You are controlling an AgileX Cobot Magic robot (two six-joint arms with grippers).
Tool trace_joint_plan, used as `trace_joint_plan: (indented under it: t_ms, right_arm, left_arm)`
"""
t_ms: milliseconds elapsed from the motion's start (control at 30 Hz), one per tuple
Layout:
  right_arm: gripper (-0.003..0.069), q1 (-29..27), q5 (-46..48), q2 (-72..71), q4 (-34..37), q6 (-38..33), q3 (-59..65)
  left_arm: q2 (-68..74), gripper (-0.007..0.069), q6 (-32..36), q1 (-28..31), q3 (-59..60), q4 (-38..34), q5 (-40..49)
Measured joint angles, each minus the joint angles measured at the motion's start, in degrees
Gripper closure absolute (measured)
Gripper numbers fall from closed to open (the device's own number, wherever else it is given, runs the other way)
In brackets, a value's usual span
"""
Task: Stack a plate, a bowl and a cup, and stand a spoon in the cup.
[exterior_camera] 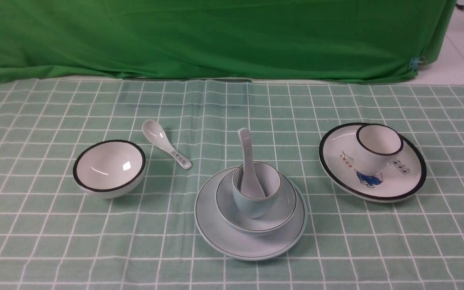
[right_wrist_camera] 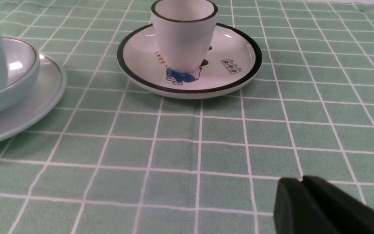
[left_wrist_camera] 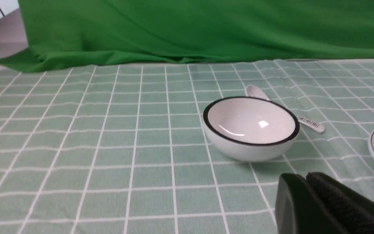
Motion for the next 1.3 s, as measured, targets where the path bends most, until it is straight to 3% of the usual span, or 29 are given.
trace_joint_plan:
  t_ms: [267,1300]
  right_arm:
    - [0.0575,0.0,-0.1,0.0,0.0,0.0,0.0]
    - [0.0501,0.0,-0.1,0.0,0.0,0.0,0.0]
  left_arm:
    - [0.0,0.0612,-2.7,0.1,1.0,-0.1,1.0]
    - [0.0,0.0612,-2.7,0.1,1.0,0.4,0.9]
